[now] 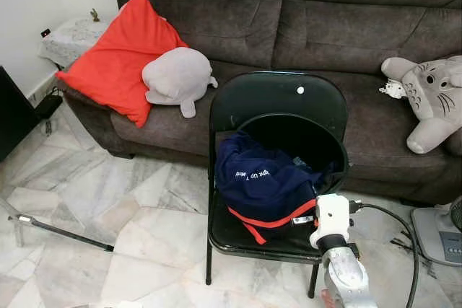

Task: Hang hanger

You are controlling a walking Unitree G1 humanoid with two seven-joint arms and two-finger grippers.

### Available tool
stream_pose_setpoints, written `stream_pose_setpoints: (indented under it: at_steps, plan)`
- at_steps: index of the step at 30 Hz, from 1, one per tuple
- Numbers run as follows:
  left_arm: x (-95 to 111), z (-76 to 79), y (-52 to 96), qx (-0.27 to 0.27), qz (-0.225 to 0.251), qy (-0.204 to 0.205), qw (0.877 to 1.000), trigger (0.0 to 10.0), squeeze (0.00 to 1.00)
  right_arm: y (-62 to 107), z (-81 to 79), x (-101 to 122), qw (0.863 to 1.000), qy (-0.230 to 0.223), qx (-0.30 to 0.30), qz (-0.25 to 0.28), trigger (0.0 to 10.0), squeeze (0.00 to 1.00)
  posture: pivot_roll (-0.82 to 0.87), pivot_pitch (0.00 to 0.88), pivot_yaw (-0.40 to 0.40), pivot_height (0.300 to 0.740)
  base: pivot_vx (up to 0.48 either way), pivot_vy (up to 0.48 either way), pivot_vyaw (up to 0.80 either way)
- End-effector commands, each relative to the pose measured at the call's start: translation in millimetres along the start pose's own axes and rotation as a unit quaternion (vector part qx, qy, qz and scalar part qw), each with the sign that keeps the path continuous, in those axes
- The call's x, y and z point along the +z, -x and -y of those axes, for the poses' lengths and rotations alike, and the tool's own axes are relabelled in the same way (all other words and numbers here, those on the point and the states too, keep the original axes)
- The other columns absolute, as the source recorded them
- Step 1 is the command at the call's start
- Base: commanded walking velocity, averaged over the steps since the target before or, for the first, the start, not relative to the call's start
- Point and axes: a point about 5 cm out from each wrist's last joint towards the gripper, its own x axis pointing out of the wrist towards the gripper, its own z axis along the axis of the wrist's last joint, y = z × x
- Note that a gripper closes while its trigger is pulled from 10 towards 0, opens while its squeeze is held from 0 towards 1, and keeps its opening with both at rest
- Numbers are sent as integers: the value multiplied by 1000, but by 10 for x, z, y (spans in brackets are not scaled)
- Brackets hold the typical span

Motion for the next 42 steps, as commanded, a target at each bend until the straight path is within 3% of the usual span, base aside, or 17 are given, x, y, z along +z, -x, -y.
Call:
stream_pose_setpoints:
  at_steps: [1, 4, 11, 13, 16, 20, 23, 24, 27, 31, 38, 42]
  plan:
    - [-105, -20, 25, 1, -19, -11, 1000, 10000, 0, -39, 13, 129, 1000, -4, -14, 26, 0, 0, -68, 103, 65, 721, 0, 0, 0]
    - [-105, -20, 25, 1, -19, -12, 1000, 10000, 0, -46, 14, 160, 999, -3, -15, 31, 0, 0, -68, 103, 65, 721, 0, 0, 0]
    - [-107, -14, 25, -1, -19, -8, 1000, 10000, 0, -74, 21, 469, 998, -12, -34, 53, 0, 0, -74, 92, 60, 721, 0, 0, 0]
    - [-109, -9, 25, -2, -20, -6, 1000, 10000, 0, -84, 39, 619, 997, -12, -43, 62, 0, 0, -73, 90, 59, 721, 0, 0, 0]
    - [-109, -10, 25, -4, -21, -6, 1000, 10000, 0, -140, 30, 944, 993, 28, -39, 109, 0, 0, -84, 86, 65, 721, 0, 0, 0]
    - [-112, -9, 25, -8, -22, -6, 1000, 10000, 0, -183, -55, 1273, 991, 13, -30, 132, 0, 0, -84, 76, 67, 721, 0, 0, 0]
    - [-114, -7, 26, -12, -23, -3, 1000, 10000, 0, -180, -88, 1247, 994, 24, -32, 104, 0, 0, -86, 72, 68, 721, 0, 0, 0]
    - [-115, -5, 26, -14, -23, -2, 1000, 10000, 0, -173, -93, 1172, 996, 26, -37, 83, 9255, 0, -88, 71, 69, 721, 0, 0, 0]
    - [-118, -1, 26, -17, -24, -2, 1000, 10000, 0, -148, -101, 1043, 998, 24, -43, 47, 10000, 0, -87, 66, 70, 721, 0, 0, 0]
    - [-129, 16, 27, -30, -29, 2, 999, 10000, 0, -46, -112, 808, 997, -38, -63, -28, 10000, 0, -87, 62, 69, 721, 0, 0, 0]
    - [-134, 17, 28, -31, -30, 4, 999, 10000, 0, -23, -76, 727, 992, -64, -81, -67, 10000, 0, -85, 61, 70, 721, 0, 0, 0]
    - [-132, 13, 28, -32, -31, 5, 999, 10000, 0, -37, -77, 781, 993, -74, -78, -55, 10000, 0, -85, 66, 69, 721, 0, 0, 0]
